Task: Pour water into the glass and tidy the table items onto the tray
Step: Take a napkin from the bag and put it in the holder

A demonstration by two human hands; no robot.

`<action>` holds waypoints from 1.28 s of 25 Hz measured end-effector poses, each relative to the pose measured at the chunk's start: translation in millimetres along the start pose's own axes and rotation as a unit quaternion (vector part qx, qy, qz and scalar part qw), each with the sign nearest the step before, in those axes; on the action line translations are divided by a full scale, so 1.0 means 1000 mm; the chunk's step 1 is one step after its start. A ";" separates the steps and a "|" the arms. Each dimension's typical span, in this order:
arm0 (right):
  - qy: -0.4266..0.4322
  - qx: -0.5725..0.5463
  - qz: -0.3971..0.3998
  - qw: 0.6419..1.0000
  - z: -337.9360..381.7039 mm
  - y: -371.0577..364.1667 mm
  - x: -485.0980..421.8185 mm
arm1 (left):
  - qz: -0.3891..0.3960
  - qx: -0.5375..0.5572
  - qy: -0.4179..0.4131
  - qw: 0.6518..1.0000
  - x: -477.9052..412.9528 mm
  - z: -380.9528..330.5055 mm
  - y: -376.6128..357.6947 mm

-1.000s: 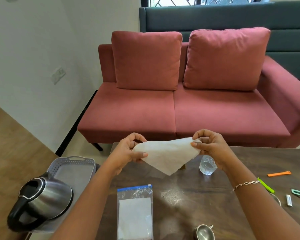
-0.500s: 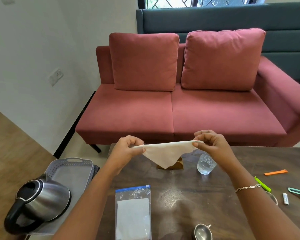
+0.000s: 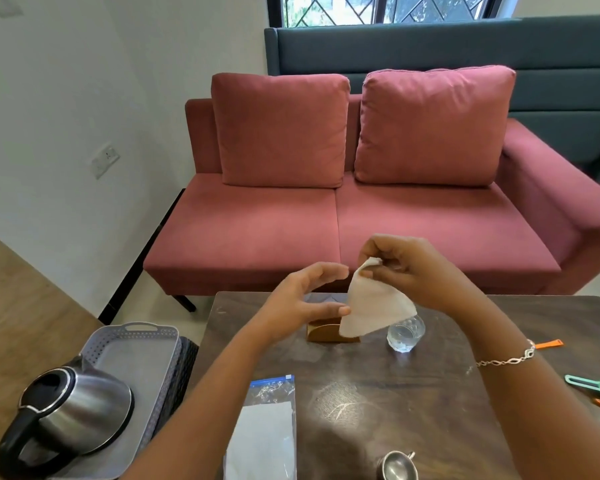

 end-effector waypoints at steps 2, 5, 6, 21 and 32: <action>0.030 0.010 0.011 0.999 0.013 0.004 -0.002 | 0.008 0.058 -0.018 0.998 -0.007 -0.007 -0.012; 0.025 -0.070 0.023 0.997 0.018 0.007 -0.008 | -0.012 0.132 0.004 0.991 -0.009 -0.011 -0.022; 0.012 -0.114 0.025 0.993 0.015 0.007 -0.010 | -0.030 0.146 0.014 0.989 -0.008 -0.010 -0.023; -0.239 -0.459 0.005 0.856 -0.042 -0.049 0.022 | -0.338 0.403 0.113 0.843 -0.003 0.016 -0.033; -0.191 -0.407 -0.082 0.890 -0.061 -0.045 0.014 | -0.349 0.476 0.123 0.798 -0.005 0.034 -0.053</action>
Point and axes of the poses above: each hand's wrist, its own x-axis away from the middle knuckle, its own y-axis out of the back of the hand, z = x × y, the point moved 3 cm from there along -x, towards the middle knuckle, and after that the axes turned 9 degrees about -y, right-handed, at the moved point
